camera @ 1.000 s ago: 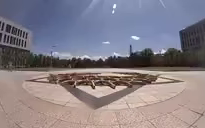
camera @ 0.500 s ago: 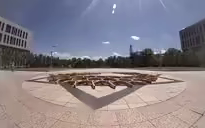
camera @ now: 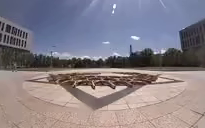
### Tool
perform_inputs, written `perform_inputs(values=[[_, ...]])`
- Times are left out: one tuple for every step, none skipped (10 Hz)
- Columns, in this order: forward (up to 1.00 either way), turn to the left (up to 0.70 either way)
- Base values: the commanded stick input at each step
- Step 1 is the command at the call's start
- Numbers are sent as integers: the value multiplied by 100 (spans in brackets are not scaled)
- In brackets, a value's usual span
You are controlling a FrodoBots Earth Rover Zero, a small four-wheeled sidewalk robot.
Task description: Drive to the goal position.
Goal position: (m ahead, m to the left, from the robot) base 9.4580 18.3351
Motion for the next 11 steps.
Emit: perform_inputs(values=[[6, 0], [6, 0], [7, 0], [6, 0], [6, 0], [7, 0], [7, 0], [6, 0], [7, 0], [7, 0], [7, 0]])
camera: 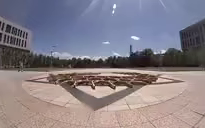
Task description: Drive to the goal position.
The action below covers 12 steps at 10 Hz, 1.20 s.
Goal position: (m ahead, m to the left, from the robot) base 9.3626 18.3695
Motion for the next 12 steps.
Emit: perform_inputs(values=[[6, 0], [7, 0], [6, 0], [6, 0], [6, 0], [7, 0], [7, 0], [6, 0], [6, 0], [6, 0], [6, 0], [6, 0]])
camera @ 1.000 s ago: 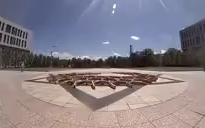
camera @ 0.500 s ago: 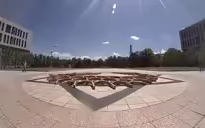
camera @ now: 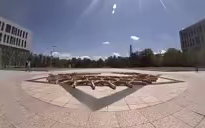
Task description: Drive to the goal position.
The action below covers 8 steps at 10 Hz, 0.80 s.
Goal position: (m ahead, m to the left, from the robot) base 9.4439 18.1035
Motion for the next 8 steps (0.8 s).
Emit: perform_inputs(values=[[7, 0], [7, 0], [7, 0], [7, 0], [6, 0], [7, 0], [6, 0], [6, 0]])
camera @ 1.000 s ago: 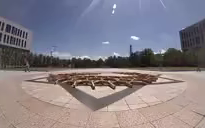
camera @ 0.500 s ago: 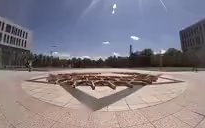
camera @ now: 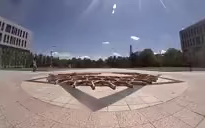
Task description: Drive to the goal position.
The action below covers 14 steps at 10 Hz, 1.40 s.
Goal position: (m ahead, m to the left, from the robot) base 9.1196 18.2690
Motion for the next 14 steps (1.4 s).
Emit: perform_inputs(values=[[7, 0], [7, 0], [6, 0], [7, 0], [7, 0], [6, 0], [6, 0], [6, 0], [6, 0], [6, 0], [7, 0], [7, 0], [6, 0], [6, 0]])
